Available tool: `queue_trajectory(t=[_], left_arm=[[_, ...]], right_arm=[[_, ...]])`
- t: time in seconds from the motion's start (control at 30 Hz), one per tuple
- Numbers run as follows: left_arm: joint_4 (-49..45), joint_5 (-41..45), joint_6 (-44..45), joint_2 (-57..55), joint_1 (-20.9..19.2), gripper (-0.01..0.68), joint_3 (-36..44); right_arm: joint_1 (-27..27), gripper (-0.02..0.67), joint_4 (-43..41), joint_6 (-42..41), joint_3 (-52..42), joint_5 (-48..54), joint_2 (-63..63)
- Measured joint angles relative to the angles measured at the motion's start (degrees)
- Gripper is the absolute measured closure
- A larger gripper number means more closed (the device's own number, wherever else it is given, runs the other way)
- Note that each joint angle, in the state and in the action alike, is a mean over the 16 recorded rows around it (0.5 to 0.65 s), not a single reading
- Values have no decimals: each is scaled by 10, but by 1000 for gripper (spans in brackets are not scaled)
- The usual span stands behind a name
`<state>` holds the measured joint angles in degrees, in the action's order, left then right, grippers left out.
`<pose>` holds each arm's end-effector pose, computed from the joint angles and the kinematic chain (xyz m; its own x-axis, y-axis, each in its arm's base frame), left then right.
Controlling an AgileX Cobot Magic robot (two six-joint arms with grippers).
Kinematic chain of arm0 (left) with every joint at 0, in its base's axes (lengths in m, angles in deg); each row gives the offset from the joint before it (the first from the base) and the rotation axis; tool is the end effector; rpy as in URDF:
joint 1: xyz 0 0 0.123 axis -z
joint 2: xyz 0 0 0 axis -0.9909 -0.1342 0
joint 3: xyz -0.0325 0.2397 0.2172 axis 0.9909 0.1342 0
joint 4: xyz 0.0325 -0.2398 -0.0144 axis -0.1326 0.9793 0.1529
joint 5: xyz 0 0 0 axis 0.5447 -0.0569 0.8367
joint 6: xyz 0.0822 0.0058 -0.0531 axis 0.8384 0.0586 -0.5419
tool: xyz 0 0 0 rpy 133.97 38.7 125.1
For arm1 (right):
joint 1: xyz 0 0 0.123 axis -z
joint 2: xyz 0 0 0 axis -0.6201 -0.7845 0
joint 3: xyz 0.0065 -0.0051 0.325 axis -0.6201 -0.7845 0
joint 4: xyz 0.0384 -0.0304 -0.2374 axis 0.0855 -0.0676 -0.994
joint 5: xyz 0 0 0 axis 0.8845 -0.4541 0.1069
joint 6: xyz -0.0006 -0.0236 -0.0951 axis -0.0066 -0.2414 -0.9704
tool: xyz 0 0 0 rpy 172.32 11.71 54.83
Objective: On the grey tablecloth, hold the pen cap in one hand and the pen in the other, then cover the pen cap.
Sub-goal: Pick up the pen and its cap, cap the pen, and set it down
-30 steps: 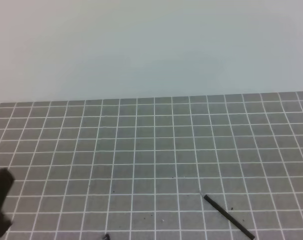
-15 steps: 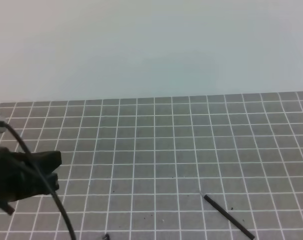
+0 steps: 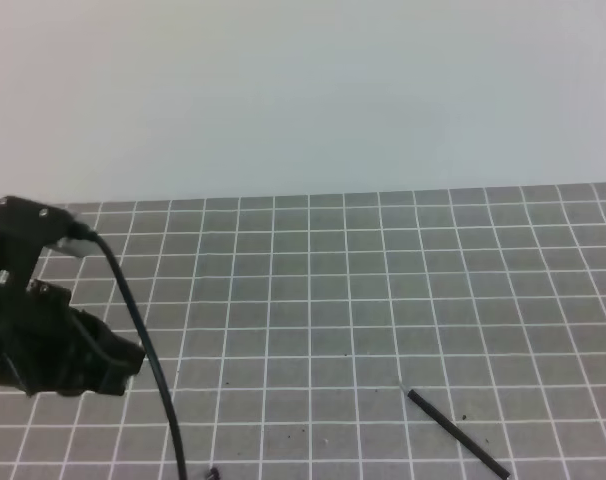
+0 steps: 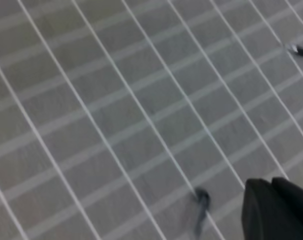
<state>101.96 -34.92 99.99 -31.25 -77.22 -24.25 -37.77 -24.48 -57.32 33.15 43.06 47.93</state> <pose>0.1891 -0.0671 0.3225 -0.6950 0.2576 -0.6712 0.5501 0.7917 -0.2658 0.0887 0.0411 0.3247 -0.3757 -0.0094 -0.9267 -0.3917 0.9078 0.1496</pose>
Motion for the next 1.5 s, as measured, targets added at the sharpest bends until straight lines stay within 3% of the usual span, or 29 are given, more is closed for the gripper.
queue_trajectory(t=[0.13,0.3,0.53,0.7,0.93,1.5], left_arm=[[-88,74,-58,-32,31,669,-42],[-194,128,-135,-65,99,633,-74],[-306,129,-221,-103,209,540,-82],[-348,114,-271,-140,255,477,-82],[-360,88,-297,-200,270,442,-82],[-369,25,-293,-297,270,437,-82]], right_arm=[[0,641,0,-1,0,-2,0],[-3,641,0,-1,0,-9,0],[-17,641,0,-2,0,-19,0],[-28,641,1,-2,0,-23,0],[-35,641,1,-2,0,-22,0],[-35,641,1,-2,0,-22,0]])
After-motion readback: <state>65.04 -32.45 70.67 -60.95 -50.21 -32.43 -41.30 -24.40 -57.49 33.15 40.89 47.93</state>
